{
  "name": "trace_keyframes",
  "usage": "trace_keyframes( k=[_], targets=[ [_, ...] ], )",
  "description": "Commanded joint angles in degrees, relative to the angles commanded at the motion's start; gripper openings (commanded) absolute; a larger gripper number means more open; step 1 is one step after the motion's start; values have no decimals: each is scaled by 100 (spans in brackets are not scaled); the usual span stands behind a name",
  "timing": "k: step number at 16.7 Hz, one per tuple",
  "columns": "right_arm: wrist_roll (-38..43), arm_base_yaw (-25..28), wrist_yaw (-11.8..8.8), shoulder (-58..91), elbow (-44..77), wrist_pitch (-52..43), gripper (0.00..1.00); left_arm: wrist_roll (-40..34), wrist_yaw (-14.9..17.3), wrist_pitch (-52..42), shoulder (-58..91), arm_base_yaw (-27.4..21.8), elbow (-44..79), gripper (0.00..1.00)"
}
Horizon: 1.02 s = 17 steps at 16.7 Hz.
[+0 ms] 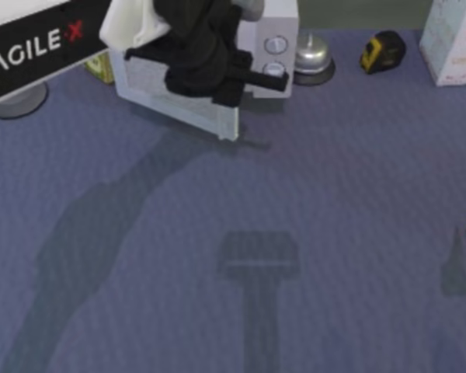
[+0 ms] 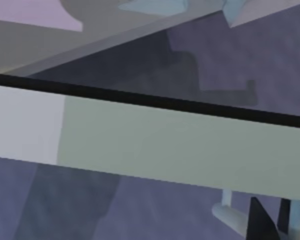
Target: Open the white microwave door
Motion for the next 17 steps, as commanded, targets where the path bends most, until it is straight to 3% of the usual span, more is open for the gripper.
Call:
trace_keyframes(
  k=[7, 17],
  targets=[
    [0, 0, 0, 0, 0, 0, 100, 660, 328, 223, -435, 197, -605, 0],
    [0, 0, 0, 0, 0, 0, 100, 668, 332, 224, -439, 200, -614, 0]
  ],
)
